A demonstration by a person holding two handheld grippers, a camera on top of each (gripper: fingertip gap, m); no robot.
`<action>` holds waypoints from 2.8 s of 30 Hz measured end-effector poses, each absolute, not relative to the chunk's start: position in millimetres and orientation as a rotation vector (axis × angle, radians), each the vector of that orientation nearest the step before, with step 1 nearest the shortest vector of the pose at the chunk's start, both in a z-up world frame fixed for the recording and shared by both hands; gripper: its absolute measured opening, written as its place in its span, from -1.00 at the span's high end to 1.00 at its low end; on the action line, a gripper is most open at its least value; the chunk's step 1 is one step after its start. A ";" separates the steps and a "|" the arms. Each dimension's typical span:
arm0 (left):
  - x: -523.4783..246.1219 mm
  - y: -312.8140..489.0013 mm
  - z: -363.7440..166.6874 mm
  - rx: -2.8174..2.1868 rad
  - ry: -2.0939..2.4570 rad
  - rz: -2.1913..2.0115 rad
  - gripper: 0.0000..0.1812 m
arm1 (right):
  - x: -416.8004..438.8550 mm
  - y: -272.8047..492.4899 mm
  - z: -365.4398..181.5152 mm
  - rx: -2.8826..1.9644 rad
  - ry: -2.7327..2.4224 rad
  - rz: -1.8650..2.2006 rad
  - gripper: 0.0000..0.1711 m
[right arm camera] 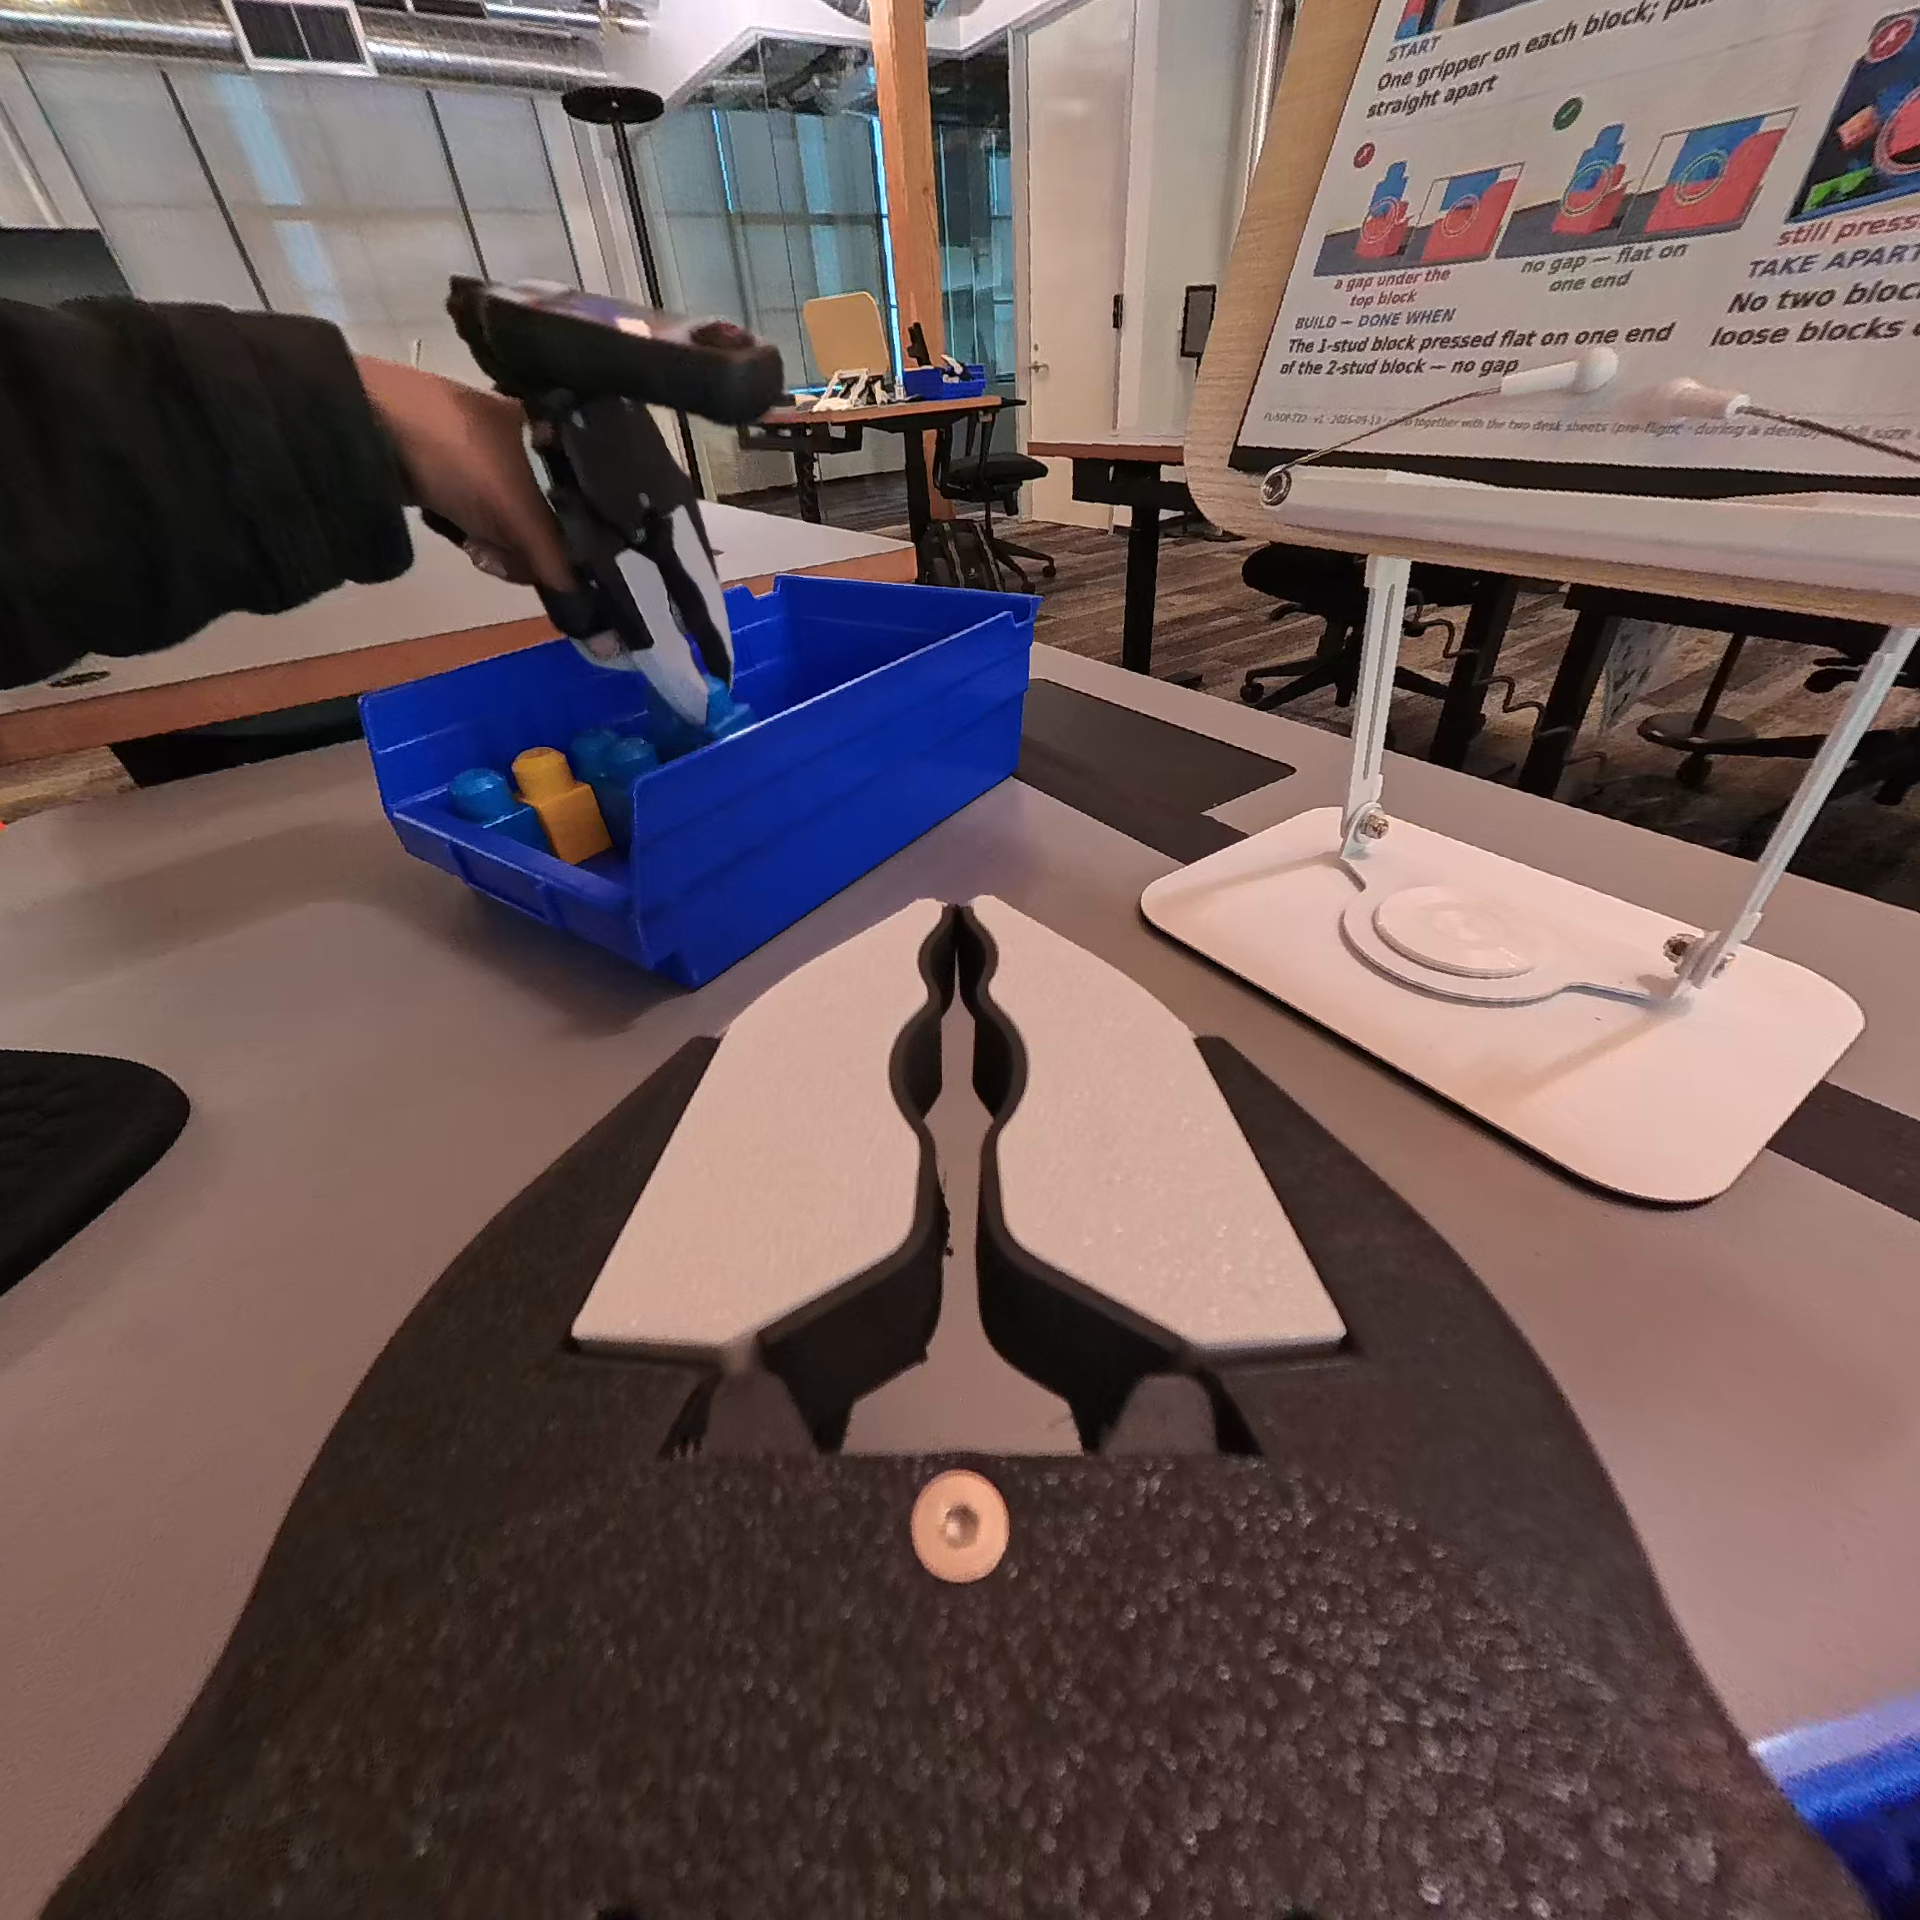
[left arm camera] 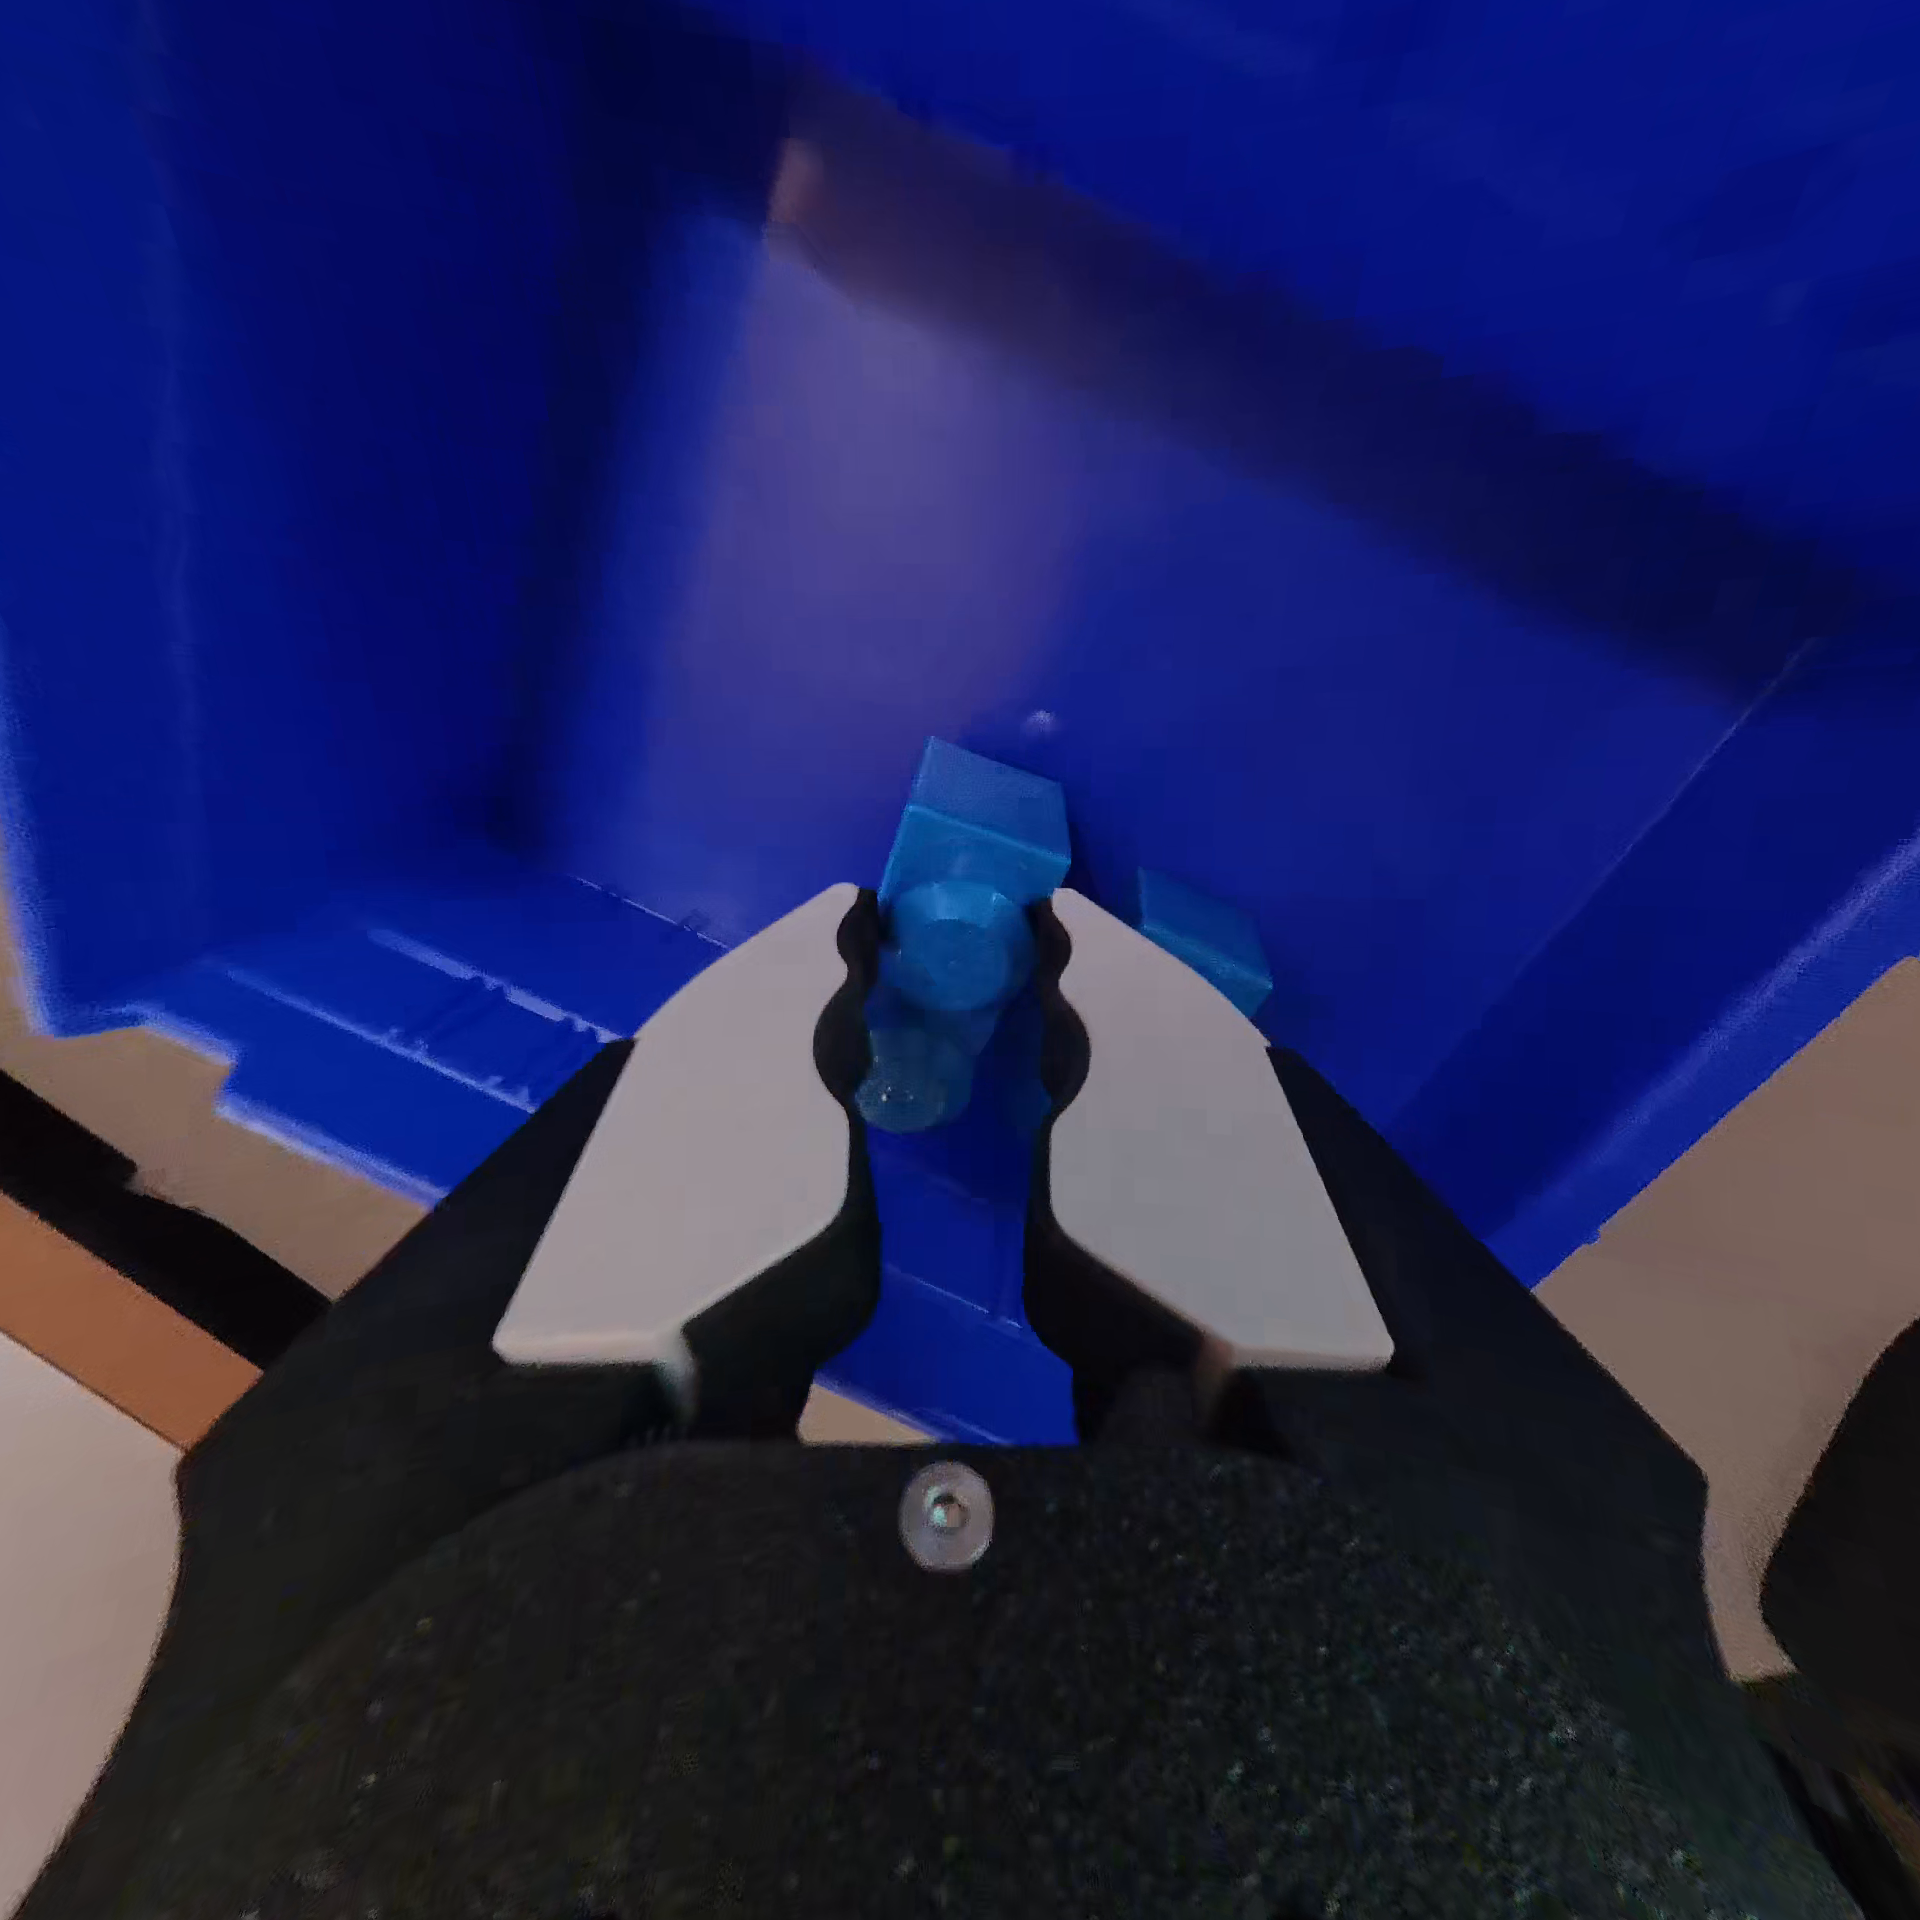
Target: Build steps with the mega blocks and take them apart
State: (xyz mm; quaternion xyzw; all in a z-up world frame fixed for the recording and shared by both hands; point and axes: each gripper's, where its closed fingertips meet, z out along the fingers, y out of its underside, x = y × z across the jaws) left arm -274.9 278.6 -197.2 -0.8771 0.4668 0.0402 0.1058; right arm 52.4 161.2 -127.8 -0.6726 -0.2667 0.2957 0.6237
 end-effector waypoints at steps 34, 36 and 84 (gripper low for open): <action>-60.5 85.5 -221.8 -2.238 2.091 -0.104 0.68 | 67.1 163.3 -121.2 -1.530 -0.564 0.672 1.00; -60.2 85.9 -221.7 -2.218 2.087 -0.112 0.64 | 67.2 163.4 -121.4 -1.531 -0.563 0.673 1.00; -297.9 187.4 -216.5 -2.785 1.586 0.288 0.70 | 67.5 163.1 -125.7 -1.548 -0.566 0.678 1.00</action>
